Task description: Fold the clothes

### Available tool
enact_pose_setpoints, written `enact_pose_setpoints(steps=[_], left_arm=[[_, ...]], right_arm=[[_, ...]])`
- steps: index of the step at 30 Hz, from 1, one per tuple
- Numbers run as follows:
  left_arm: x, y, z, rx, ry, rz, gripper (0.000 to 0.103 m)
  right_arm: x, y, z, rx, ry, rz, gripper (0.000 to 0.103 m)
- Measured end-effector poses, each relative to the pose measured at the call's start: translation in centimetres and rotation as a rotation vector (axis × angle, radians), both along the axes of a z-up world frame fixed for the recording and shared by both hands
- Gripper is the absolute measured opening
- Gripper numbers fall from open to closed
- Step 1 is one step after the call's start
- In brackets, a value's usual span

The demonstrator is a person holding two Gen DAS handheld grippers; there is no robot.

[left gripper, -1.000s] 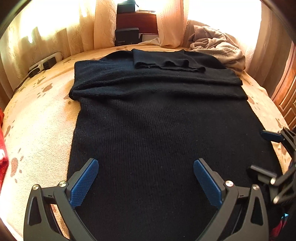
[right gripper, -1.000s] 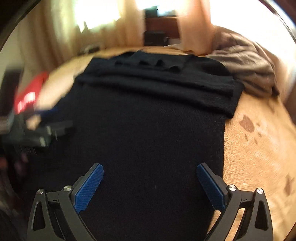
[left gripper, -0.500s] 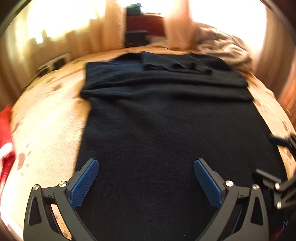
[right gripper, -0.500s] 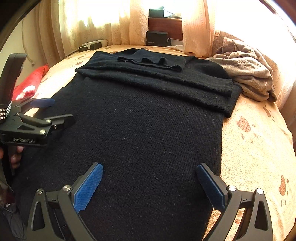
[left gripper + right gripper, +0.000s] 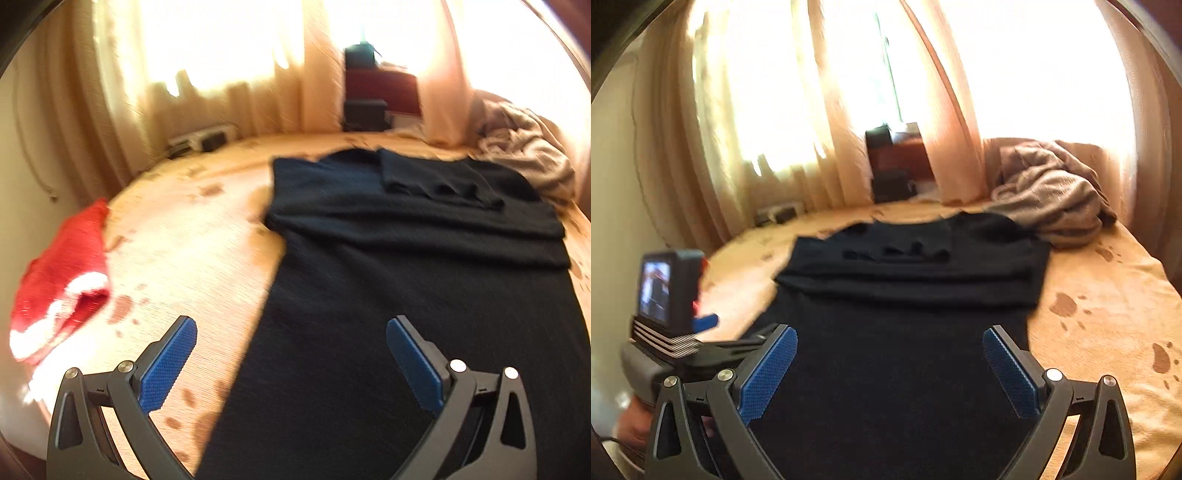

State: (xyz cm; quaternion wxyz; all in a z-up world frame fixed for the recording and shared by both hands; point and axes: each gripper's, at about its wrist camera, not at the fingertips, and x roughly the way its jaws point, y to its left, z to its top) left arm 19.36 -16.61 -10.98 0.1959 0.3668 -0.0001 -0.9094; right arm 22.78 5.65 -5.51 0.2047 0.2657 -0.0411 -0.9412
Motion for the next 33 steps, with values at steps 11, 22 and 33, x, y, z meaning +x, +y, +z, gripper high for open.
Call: enact_pose_setpoints(steps=[11, 22, 33], left_arm=[[0.6, 0.7, 1.5, -0.122, 0.053, -0.011, 0.103], [-0.6, 2.0, 0.9, -0.12, 0.024, -0.015, 0.103], [-1.2, 2.1, 0.8, -0.112, 0.017, -0.022, 0.103]], right_arm=[[-2.2, -2.6, -1.7, 0.156, -0.061, -0.011, 0.103], [-2.6, -0.4, -2.0, 0.084, -0.089, -0.068, 0.103], [-4.1, -2.6, -2.0, 0.214, -0.071, -0.098, 0.103]])
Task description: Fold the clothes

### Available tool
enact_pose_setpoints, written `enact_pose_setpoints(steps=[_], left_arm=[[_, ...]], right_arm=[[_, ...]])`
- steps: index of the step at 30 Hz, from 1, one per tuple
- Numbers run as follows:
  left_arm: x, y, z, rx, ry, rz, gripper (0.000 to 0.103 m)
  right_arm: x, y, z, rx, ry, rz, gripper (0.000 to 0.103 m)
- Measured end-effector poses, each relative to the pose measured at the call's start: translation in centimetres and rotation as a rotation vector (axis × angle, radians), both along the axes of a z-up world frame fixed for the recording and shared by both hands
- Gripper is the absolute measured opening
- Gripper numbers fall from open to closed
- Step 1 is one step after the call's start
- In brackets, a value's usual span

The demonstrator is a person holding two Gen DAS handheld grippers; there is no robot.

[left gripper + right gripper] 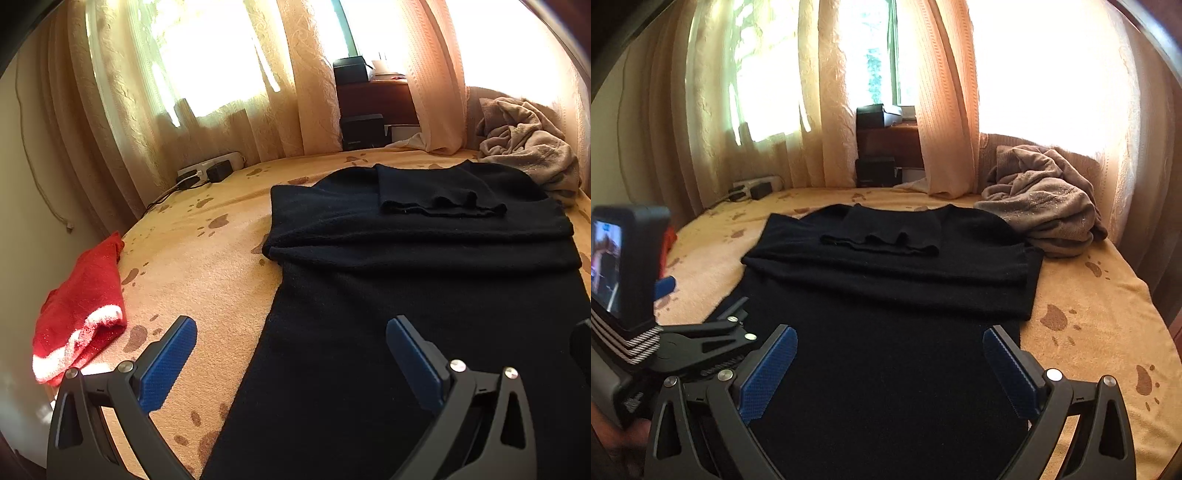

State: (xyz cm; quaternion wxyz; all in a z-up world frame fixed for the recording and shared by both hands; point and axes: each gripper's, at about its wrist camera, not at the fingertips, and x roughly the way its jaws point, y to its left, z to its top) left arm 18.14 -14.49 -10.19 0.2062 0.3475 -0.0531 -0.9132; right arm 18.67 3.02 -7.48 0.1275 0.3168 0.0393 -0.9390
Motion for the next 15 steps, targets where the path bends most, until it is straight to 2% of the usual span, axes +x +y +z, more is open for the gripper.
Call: enact_pose_setpoints(steps=[4, 7, 15], left_arm=[[-0.3, 0.0, -0.5, 0.031, -0.018, -0.011, 0.103], [-0.5, 0.2, -0.8, 0.042, -0.033, -0.021, 0.103], [-1.1, 1.3, -1.3, 0.049, -0.061, -0.063, 0.103]], right_arm=[[-1.5, 1.1, -1.2, -0.003, -0.057, -0.066, 0.103], [-2.2, 1.5, -1.8, 0.035, -0.074, -0.105, 0.103], [-3.1, 2.0, -3.1, 0.048, -0.116, -0.11, 0.103]])
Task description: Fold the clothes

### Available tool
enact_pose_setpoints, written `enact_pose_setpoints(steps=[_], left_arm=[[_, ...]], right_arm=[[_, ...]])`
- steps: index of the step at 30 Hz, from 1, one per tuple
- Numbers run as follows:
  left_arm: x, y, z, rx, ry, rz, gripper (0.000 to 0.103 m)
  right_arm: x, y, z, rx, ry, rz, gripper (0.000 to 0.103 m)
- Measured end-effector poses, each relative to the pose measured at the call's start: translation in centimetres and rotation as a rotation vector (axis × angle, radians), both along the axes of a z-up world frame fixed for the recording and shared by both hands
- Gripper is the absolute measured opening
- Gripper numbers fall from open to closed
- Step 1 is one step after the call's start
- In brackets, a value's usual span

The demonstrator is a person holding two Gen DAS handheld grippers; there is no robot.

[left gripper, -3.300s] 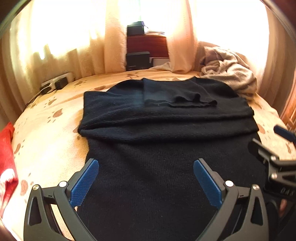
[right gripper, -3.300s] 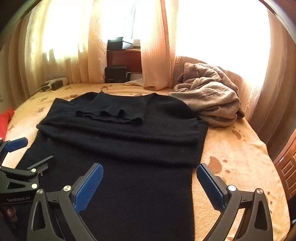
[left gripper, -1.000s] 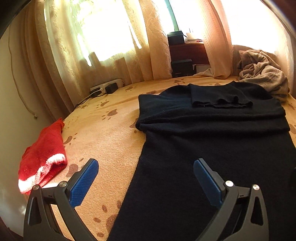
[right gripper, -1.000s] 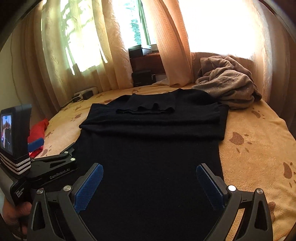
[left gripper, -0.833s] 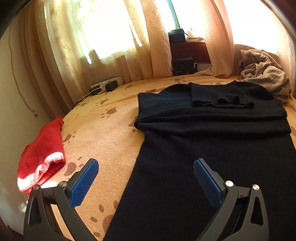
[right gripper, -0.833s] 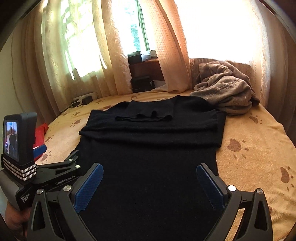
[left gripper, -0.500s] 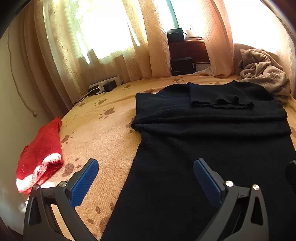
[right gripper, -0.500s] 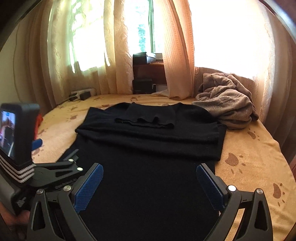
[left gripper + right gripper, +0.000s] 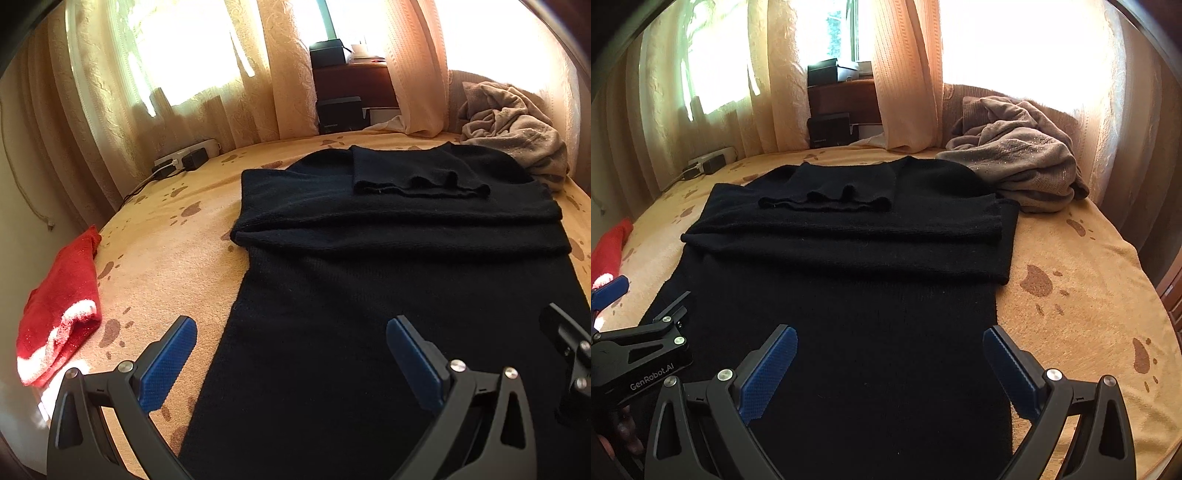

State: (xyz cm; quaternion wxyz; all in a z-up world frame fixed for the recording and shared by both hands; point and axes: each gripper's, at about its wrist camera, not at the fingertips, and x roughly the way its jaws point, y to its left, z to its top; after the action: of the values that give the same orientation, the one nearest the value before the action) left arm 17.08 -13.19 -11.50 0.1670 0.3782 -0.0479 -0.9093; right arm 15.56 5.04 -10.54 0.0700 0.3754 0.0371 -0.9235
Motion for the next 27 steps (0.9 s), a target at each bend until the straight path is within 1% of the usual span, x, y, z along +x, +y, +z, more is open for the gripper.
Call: enact_pose_setpoints(steps=[5, 12, 17, 20, 24, 27], left_arm=[[-0.2, 0.4, -0.1, 0.013, -0.011, -0.021, 0.103], [-0.8, 0.8, -1.2, 0.091, -0.087, -0.149, 0.103], [-0.1, 0.9, -1.1, 0.147, -0.089, -0.242, 0.103], [0.1, 0.8, -1.1, 0.168, -0.089, -0.263, 0.103], [0.0, 1.1, -1.0, 0.152, -0.083, -0.278, 0.103], [0.0, 0.9, -1.0, 0.167, -0.084, -0.282, 0.103]], right_arm=[[-0.1, 0.2, -0.1, -0.004, -0.006, -0.006, 0.103], [-0.3, 0.0, -0.3, 0.003, -0.02, -0.001, 0.103], [-0.1, 0.1, -0.3, 0.018, -0.025, -0.005, 0.103], [0.0, 0.5, -0.3, 0.026, -0.029, -0.015, 0.103], [-0.4, 0.8, -0.6, 0.021, -0.05, -0.032, 0.103], [-0.4, 0.9, -0.6, 0.029, -0.053, -0.037, 0.103]])
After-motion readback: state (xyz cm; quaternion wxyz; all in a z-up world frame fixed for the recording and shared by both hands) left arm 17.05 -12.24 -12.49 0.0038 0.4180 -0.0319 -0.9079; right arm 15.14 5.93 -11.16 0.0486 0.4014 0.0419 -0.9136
